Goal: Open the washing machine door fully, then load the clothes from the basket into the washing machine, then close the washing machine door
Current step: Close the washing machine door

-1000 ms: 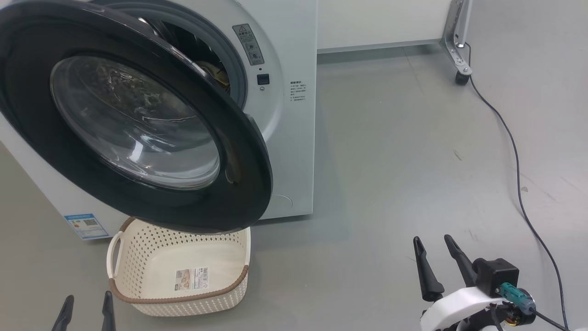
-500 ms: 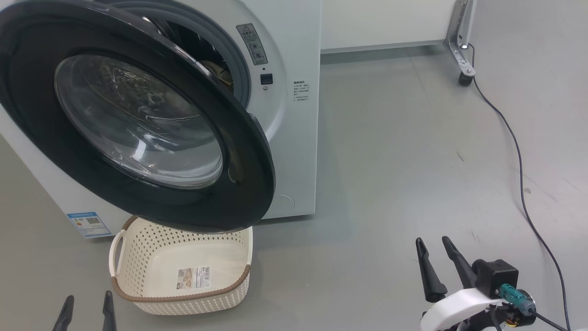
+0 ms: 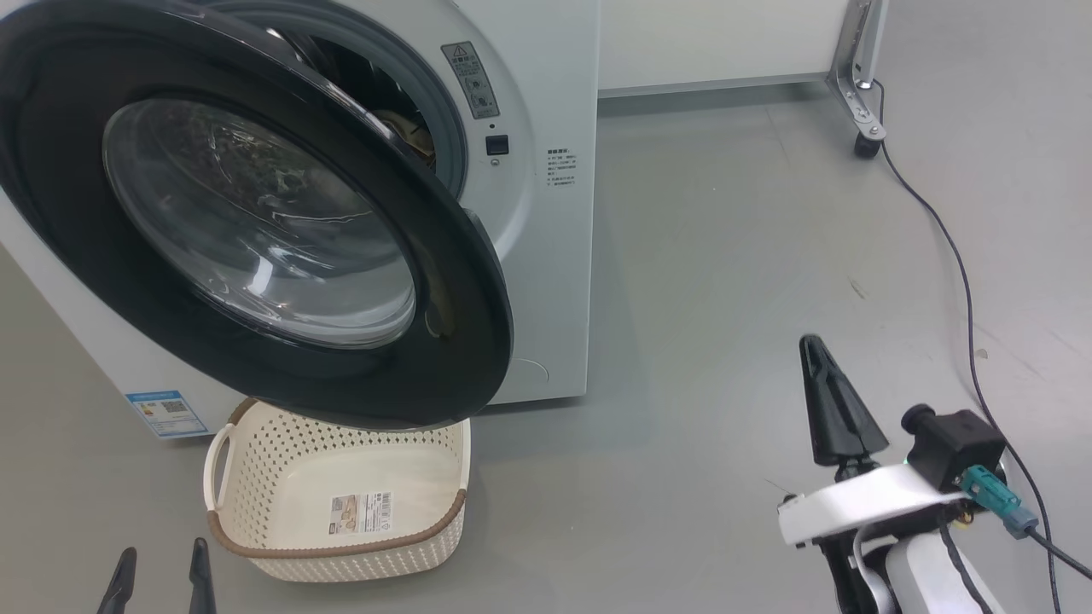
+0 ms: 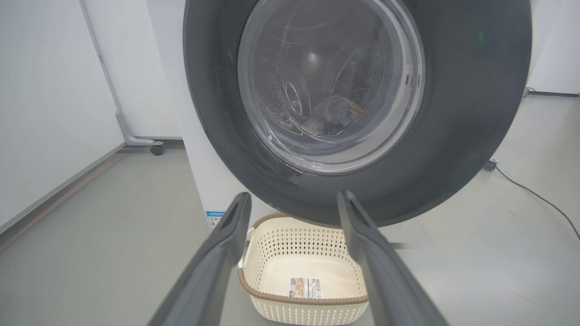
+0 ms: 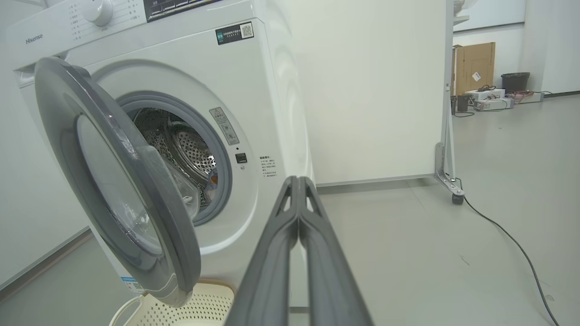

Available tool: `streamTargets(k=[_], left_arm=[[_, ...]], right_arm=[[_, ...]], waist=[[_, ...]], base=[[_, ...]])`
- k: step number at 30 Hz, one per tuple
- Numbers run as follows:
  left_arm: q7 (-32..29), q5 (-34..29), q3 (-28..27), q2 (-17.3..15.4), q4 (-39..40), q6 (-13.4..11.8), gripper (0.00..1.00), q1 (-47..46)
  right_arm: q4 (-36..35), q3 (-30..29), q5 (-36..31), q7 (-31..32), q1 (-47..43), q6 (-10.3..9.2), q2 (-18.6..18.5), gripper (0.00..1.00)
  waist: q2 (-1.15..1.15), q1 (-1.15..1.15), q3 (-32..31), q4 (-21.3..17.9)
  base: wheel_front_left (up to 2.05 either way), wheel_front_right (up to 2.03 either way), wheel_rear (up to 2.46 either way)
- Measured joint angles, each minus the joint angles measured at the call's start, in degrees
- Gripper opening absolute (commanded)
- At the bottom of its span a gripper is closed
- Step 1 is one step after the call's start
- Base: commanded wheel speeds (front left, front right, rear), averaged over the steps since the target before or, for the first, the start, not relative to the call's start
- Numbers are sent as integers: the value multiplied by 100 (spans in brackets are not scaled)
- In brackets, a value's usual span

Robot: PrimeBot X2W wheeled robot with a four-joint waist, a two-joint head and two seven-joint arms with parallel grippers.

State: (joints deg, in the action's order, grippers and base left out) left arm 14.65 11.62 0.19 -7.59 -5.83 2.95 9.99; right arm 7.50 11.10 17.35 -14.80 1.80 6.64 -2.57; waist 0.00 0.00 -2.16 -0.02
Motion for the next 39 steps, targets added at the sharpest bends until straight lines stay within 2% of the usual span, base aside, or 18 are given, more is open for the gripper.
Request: streamTargets(k=[8,14,21,25,30,39], left_arm=[[0,-9,-12,97,25,101,100,-6],[0,-54,13,182,27,156,100,-38],[0,-107,89,243,60,233,100,-133],[0,-108,160,290,119,252,100,-257],[0,-108,220,357,240,298,100,-447],[0,-107,498,412,280,348,100,-920]], right_arm=[[-1121,312,-62,0,511,44,-22,0],[-1529,1348,-73,-1,937,44,-235,0],[-1401,2381,-57,1,1177,45,-659,0],[-1096,2765,101,269,1187,45,-821,0],[-940,2977,220,524,1397,45,-887,0],[-568,3029,393,815,1839,45,-968,0]], waist=[[0,0,86,36],[0,0,154,161],[0,0,231,374],[0,0,319,522],[0,0,519,705],[0,0,1033,1091]], base=[[0,0,0],[0,0,0],[0,0,0],[0,0,0],[0,0,0],[0,0,0]])
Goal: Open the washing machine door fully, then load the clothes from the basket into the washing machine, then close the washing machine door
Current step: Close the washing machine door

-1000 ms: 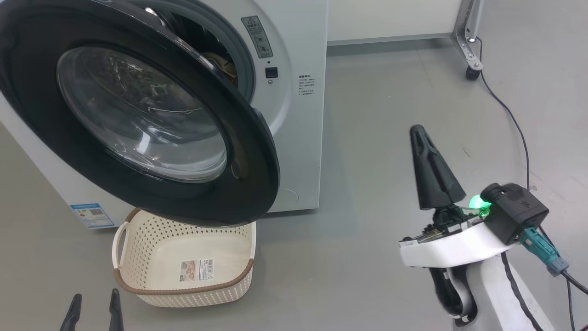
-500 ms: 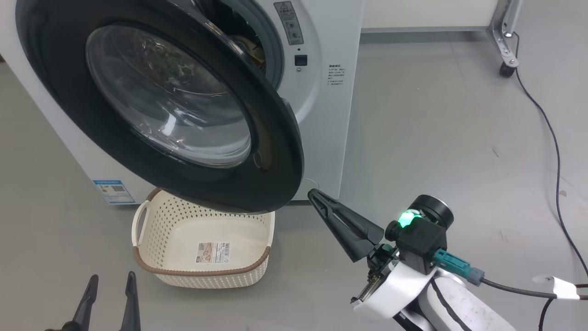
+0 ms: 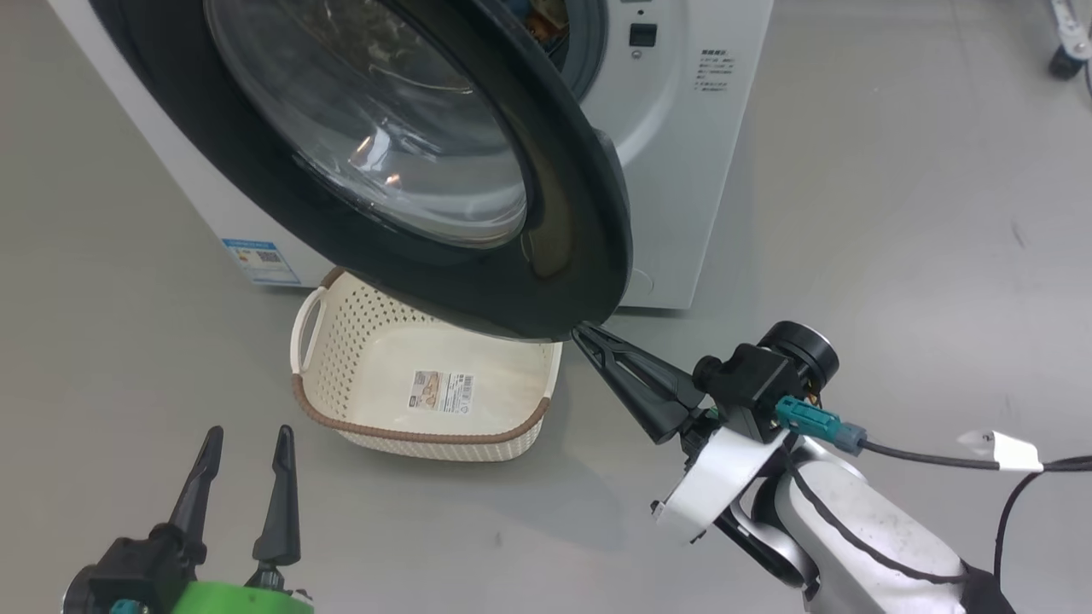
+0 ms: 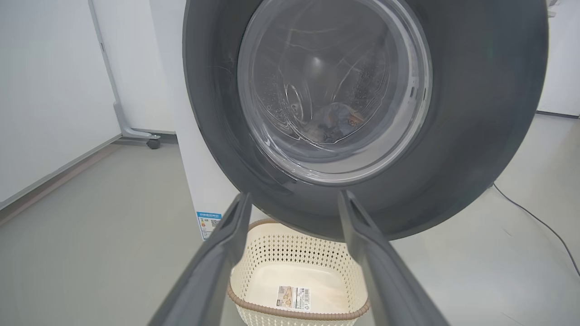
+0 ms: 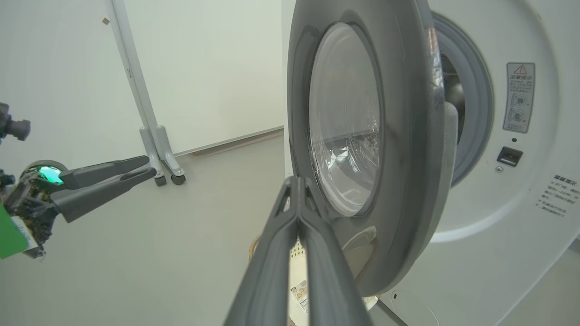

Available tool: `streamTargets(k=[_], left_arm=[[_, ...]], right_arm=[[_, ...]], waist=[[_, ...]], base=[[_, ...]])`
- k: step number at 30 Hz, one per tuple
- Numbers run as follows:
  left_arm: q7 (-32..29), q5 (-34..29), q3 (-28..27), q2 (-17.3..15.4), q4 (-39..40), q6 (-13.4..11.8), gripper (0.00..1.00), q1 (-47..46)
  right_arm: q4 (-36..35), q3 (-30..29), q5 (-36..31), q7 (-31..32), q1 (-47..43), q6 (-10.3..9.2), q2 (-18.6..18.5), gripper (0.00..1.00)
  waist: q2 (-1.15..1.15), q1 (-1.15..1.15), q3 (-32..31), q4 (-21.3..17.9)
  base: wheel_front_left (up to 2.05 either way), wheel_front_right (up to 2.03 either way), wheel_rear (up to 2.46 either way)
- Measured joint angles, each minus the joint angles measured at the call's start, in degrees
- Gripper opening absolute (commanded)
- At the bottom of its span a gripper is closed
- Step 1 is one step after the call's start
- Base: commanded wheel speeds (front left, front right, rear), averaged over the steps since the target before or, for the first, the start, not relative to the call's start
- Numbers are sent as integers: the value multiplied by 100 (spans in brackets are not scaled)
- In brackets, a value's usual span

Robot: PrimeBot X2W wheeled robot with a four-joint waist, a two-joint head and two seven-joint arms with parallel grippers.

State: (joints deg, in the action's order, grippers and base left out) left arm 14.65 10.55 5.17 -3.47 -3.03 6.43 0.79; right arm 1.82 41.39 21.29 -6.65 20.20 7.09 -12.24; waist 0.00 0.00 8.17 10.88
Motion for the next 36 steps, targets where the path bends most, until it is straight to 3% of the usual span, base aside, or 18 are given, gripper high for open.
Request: streamTargets(k=[9,20,29,36], left_arm=[[0,68,223,65,8,29,100,-359],[1,162,294,127,70,54,100,-866],[1,202,452,145,49,55,100,-952],[1,250,638,149,76,55,100,-1086]], right_arm=[[437,-53,57,274,620,0,-2,0],[1012,-605,86,170,1372,-12,132,0],[1326,-1102,81,-172,1896,-417,280,0],[1537,-1198,-19,-245,2288,-567,323,0]], waist=[[0,0,622,394],[0,1,1349,742],[0,1,1631,762],[0,1,1818,683]], base=[[0,0,0],[0,0,0],[0,0,0],[0,0,0]])
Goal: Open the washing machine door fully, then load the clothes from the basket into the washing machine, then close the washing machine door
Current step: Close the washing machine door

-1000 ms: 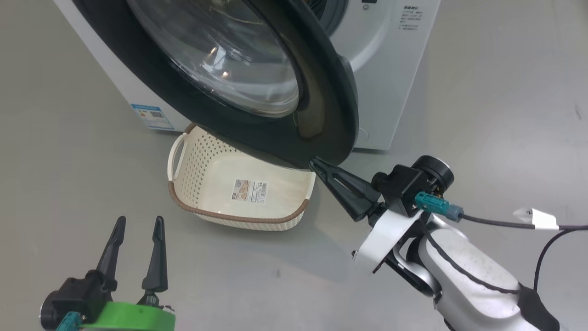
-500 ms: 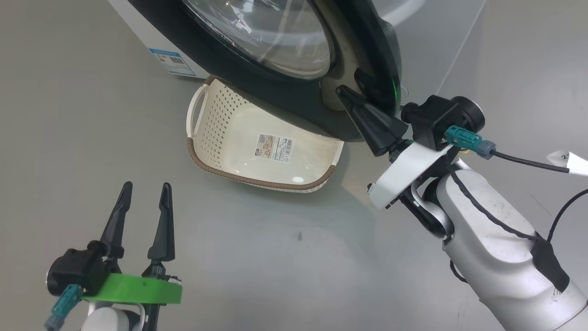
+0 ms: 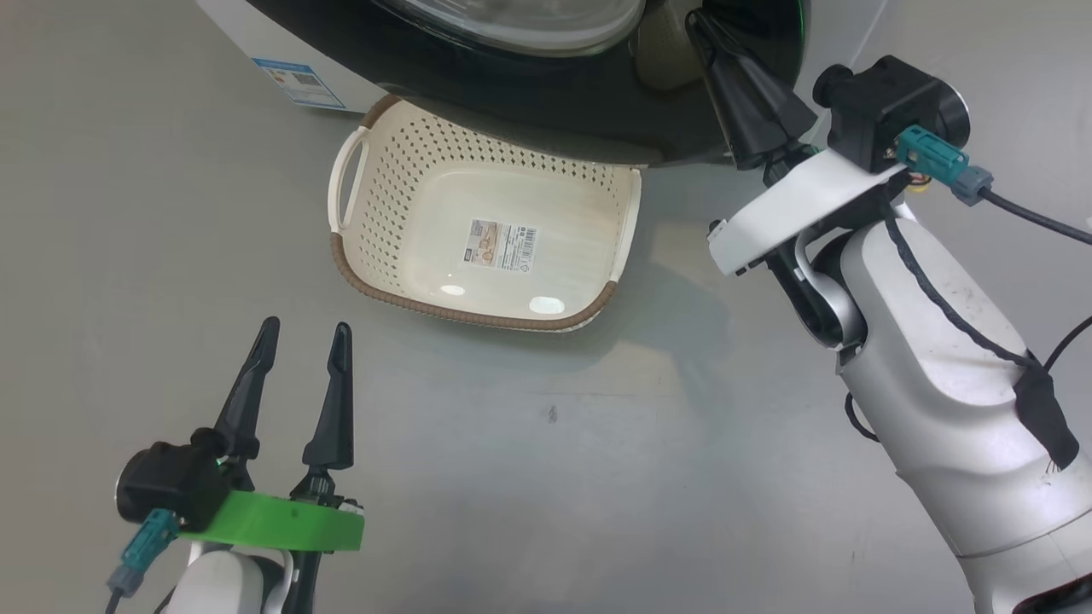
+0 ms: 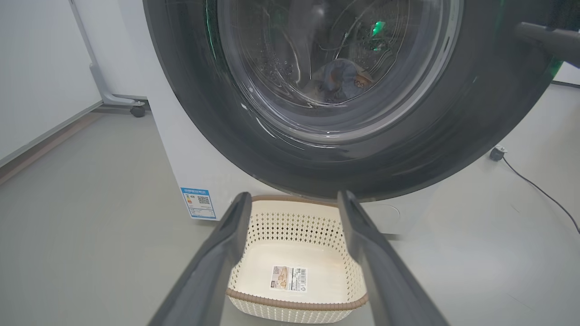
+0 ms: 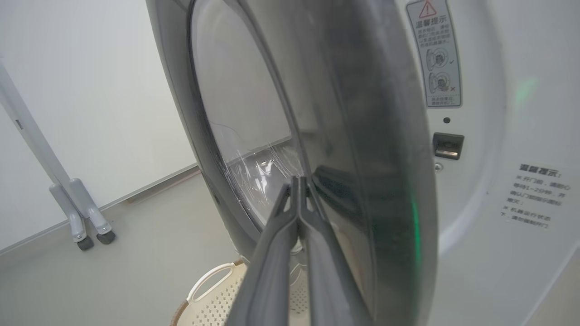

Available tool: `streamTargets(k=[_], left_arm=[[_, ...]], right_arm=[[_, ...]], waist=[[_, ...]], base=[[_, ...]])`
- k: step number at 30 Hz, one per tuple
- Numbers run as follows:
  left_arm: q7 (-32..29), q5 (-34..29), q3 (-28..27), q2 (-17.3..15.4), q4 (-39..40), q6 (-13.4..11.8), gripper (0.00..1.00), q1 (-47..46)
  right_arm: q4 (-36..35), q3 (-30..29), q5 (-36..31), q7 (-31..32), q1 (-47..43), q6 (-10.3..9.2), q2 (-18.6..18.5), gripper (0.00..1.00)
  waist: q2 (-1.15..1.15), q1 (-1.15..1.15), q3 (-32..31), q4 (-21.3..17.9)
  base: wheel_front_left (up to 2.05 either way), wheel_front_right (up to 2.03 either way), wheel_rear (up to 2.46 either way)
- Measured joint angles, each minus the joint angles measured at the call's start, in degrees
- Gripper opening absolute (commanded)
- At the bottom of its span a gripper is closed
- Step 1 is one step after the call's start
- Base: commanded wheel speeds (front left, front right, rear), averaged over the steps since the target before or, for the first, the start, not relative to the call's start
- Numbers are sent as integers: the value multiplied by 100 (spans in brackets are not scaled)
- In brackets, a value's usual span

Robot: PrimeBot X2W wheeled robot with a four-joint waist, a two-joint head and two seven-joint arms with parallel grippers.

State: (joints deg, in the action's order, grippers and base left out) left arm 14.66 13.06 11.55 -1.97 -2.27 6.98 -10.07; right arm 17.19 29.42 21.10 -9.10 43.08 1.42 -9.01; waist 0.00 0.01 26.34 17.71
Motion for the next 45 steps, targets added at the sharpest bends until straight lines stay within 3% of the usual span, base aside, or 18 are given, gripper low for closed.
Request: streamTargets(k=[21,33,45], left_arm=[[0,164,413,9,88,0,100,-532],[0,198,445,12,38,0,100,-765],[0,204,277,15,-138,0,100,-803]], right_arm=[[424,-350,-57,-178,1342,-200,123,0],[734,-443,-92,-386,1766,-190,178,0],[1268,-303,-22,-494,1505,141,199,0]], waist=[[0,0,736,-60],[0,0,1052,-21],[0,0,746,-59]], base=[[0,0,0],[0,0,0],[0,0,0]])
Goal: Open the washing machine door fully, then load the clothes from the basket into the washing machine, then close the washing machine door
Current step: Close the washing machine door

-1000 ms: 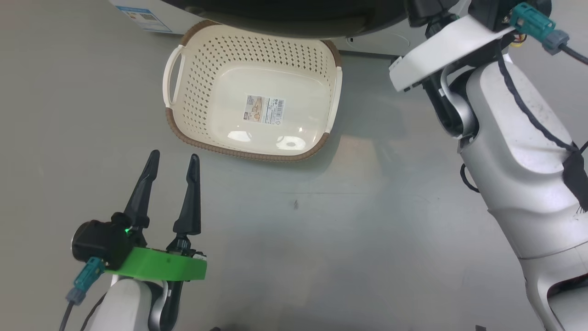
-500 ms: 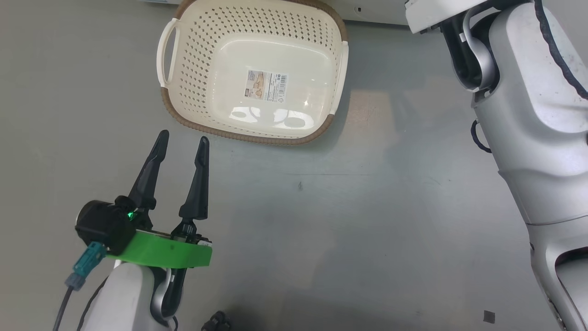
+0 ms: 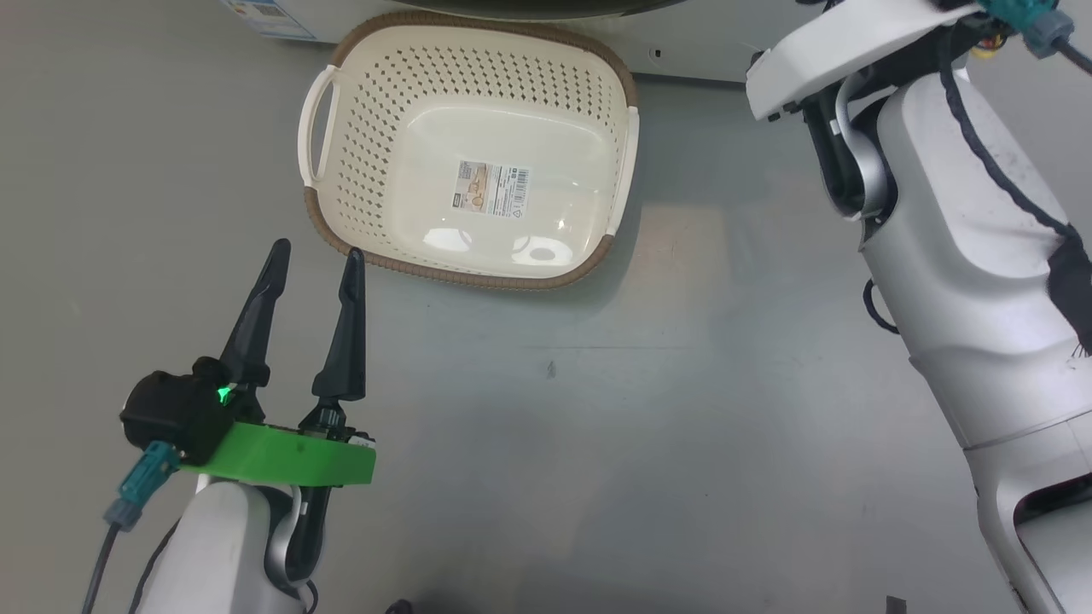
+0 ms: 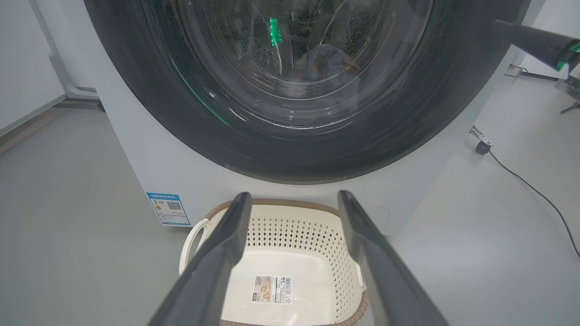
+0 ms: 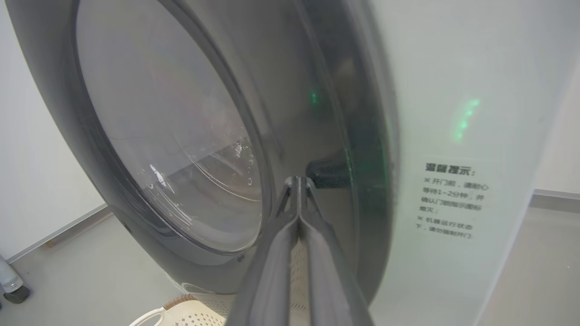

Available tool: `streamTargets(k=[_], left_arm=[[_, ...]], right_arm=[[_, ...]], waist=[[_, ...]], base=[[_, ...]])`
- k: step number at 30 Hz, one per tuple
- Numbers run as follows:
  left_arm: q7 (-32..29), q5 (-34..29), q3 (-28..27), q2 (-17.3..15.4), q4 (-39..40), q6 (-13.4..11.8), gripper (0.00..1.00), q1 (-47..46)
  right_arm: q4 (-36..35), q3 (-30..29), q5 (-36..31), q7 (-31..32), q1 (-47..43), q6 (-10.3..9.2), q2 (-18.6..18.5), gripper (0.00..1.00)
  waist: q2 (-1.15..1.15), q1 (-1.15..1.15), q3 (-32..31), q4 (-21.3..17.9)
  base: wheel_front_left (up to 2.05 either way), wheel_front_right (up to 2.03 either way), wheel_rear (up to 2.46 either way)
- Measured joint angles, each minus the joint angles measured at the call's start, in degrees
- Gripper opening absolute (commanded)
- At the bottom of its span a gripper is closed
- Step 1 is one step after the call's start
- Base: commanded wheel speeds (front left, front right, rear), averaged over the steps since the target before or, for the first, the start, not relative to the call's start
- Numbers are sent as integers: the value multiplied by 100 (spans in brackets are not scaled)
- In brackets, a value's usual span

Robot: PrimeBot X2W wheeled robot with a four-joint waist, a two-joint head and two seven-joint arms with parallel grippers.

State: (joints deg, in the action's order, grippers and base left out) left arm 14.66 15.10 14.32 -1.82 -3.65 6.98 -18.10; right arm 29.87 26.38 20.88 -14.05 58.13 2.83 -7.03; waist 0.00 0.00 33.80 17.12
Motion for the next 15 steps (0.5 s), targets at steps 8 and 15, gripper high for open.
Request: streamTargets(k=[8,15], left_arm=[[0,-3,-276,-12,-84,0,100,22],[0,-60,-388,-98,-200,0,100,274]], right_arm=[[258,140,66,-35,-565,132,69,0],[411,130,179,-35,-1107,175,133,0]], waist=[[0,0,-415,-106],[0,0,-841,-278]], base=[[0,0,0],[0,0,0]])
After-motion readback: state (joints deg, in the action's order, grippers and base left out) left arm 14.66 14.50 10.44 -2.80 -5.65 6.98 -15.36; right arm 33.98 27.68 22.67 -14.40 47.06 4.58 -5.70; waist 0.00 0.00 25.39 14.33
